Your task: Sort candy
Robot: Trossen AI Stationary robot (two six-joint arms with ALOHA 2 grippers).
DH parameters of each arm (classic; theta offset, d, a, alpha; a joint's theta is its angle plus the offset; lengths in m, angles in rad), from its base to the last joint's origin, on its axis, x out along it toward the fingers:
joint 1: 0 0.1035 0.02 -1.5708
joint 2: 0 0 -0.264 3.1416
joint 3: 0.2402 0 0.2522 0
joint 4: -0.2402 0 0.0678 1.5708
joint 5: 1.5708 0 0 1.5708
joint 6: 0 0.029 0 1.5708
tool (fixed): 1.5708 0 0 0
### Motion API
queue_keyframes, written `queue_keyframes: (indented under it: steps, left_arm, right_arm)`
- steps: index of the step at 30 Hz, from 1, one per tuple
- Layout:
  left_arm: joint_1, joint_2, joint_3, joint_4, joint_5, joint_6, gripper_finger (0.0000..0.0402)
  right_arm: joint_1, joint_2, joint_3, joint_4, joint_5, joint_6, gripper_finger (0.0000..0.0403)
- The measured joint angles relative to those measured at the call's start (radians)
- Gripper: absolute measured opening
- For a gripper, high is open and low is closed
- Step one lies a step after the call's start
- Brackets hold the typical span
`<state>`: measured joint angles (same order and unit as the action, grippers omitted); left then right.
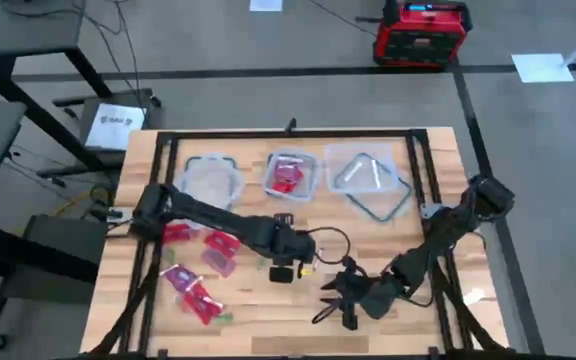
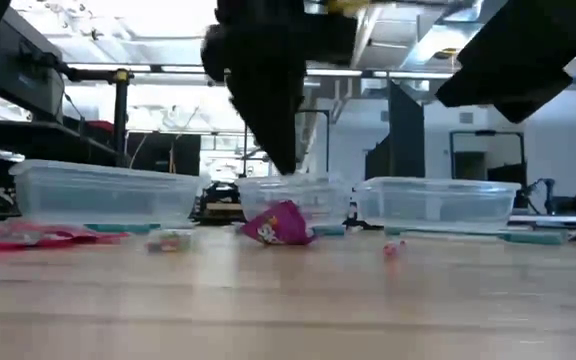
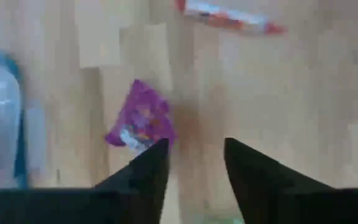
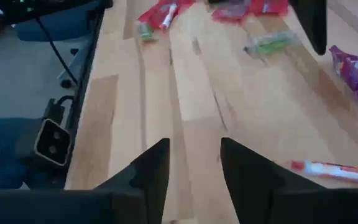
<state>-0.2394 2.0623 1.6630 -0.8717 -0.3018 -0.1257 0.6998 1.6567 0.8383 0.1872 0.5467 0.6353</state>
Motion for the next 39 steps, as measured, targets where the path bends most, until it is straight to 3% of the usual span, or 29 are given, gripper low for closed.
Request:
queue_keyframes:
  steps: [9, 11, 16, 20, 27, 36, 39]
  left_arm:
    - [0.012, 0.098, -0.020, 0.024, -0.093, -0.019, 0.0155]
    - [0.021, 0.114, -0.018, 0.042, -0.103, -0.023, 0.0131]
    - [0.031, 0.113, -0.018, 0.028, -0.112, -0.021, 0.0015]
    - [0.032, 0.063, 0.009, -0.024, -0.137, -0.009, 0.0003]
    - [0.099, -0.113, 0.031, -0.047, -0.336, 0.090, 0.0000]
    - [0.340, -0.180, 0.031, 0.080, -0.298, 0.137, 0.0002]
    - [0.402, -0.180, 0.031, 0.077, -0.193, 0.128, 0.0010]
  right_arm:
    - [0.000, 0.001, 0.000, 0.007, -0.002, -0.005, 0.0132]
    - [0.000, 0.001, 0.000, 0.004, -0.002, -0.004, 0.0132]
    - [0.000, 0.001, -0.001, 0.003, -0.001, -0.008, 0.0132]
    - [0.000, 0.000, -0.001, -0.001, -0.001, -0.012, 0.0132]
    - [0.000, 0.000, 0.000, -0.012, 0.000, -0.011, 0.0132]
    - [0.000, 0.000, 0.000, -0.007, 0.000, -0.007, 0.0132]
    - [0.000, 0.000, 0.000, -0.007, 0.000, -0.007, 0.0132]
